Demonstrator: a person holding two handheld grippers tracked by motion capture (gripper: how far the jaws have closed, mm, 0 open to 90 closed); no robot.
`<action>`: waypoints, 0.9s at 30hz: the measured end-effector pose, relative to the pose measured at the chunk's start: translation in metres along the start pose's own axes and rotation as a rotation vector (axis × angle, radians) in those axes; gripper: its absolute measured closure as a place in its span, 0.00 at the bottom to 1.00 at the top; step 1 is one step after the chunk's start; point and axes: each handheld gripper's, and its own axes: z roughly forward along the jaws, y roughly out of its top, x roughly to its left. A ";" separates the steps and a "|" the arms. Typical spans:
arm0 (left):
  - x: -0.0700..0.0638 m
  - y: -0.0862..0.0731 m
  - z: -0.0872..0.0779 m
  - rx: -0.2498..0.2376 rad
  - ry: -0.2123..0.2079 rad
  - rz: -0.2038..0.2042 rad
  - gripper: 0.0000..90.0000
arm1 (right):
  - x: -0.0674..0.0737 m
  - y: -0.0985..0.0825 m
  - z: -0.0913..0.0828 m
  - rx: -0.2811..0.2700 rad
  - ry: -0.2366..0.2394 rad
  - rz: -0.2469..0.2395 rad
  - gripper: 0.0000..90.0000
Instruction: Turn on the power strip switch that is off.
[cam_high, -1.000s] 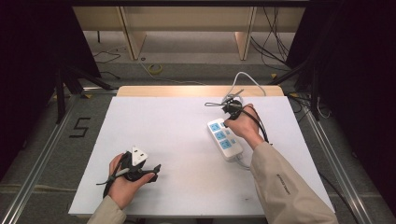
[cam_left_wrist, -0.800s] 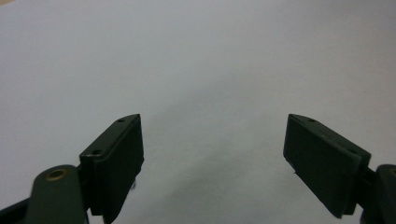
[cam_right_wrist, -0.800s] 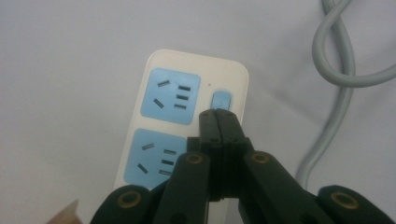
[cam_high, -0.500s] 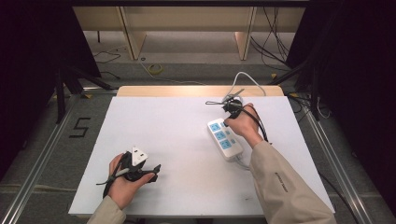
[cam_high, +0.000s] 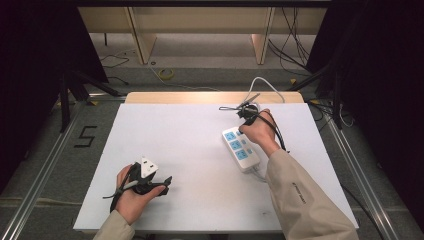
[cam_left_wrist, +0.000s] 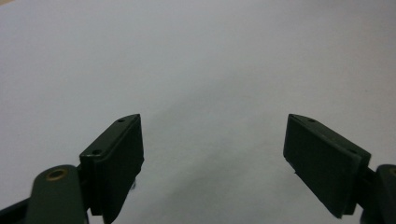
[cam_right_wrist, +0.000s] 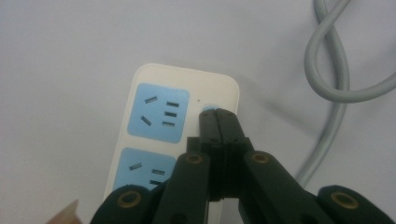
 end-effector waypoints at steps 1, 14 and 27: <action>0.000 0.000 0.000 0.000 0.000 0.000 0.22 | 0.000 0.000 0.000 0.000 0.002 0.002 1.00; 0.000 0.000 0.000 -0.001 -0.002 0.001 0.22 | 0.000 0.003 0.004 0.001 -0.006 0.004 1.00; 0.000 0.000 0.000 -0.003 -0.001 -0.002 0.22 | 0.004 0.009 0.007 0.009 -0.009 -0.003 1.00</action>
